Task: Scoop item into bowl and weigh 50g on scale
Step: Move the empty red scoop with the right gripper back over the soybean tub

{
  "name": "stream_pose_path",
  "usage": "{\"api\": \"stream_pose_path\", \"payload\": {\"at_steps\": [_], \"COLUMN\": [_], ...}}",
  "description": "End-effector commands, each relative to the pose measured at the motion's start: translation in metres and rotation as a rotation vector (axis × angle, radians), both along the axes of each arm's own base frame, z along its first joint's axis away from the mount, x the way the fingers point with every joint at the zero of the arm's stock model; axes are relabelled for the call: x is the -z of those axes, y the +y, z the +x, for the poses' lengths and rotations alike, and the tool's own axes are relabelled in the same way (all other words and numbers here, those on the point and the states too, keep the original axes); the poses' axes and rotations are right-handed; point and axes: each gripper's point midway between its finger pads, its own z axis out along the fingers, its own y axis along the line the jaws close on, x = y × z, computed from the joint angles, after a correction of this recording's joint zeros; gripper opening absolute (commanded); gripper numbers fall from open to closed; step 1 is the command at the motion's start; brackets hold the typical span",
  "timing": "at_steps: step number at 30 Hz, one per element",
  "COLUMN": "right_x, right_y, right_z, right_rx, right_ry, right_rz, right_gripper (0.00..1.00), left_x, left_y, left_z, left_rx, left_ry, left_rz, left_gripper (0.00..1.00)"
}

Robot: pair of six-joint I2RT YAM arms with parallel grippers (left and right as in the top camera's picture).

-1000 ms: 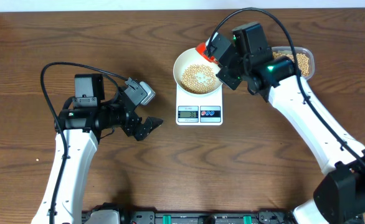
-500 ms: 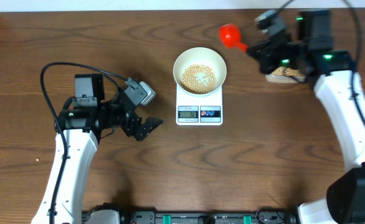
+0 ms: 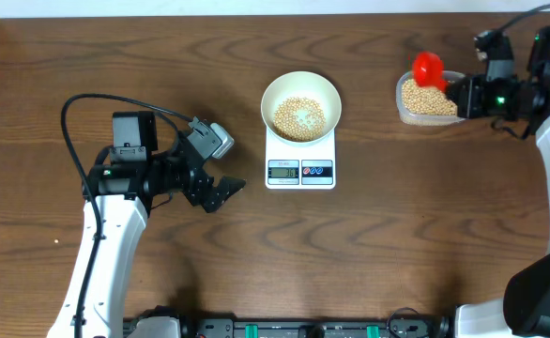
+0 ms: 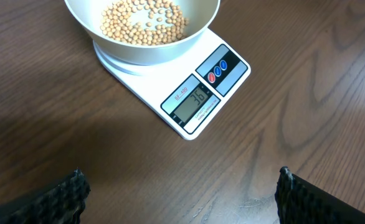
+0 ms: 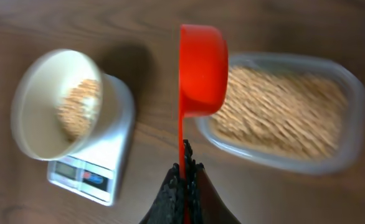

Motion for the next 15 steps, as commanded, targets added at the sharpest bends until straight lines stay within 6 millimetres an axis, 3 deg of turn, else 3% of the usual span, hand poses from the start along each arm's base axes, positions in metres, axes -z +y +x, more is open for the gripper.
{"api": "stream_pose_path", "payload": {"at_steps": [1, 15], "right_x": [0.002, 0.039], "right_y": [-0.026, -0.046], "right_z": [0.0, 0.002], "right_rx": [0.095, 0.137], "right_ry": [0.018, 0.121], "right_rz": [-0.128, -0.22], "right_gripper": [0.01, 0.01], "left_x": [-0.001, -0.001], "left_y": [-0.003, -0.003], "left_z": [-0.002, -0.002], "left_rx": [0.01, 0.01], "left_ry": [0.004, 0.004], "left_rz": [-0.015, -0.015], "left_gripper": [0.98, 0.98]}}
